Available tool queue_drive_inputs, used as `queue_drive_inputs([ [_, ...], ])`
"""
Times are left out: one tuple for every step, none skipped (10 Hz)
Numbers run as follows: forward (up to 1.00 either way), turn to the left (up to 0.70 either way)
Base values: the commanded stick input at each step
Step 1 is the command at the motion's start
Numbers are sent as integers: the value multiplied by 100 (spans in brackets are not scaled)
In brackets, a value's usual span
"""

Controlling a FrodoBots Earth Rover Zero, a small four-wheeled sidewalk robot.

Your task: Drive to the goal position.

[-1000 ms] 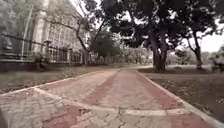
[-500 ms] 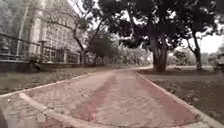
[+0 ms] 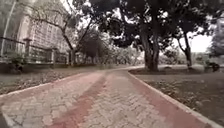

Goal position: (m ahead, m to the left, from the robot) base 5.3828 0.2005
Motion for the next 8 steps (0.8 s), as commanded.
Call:
queue_drive_inputs([
  [70,0],
  [70,0],
  [70,-1],
  [70,-2],
  [70,-1],
  [70,0],
  [70,-1],
  [70,-2],
])
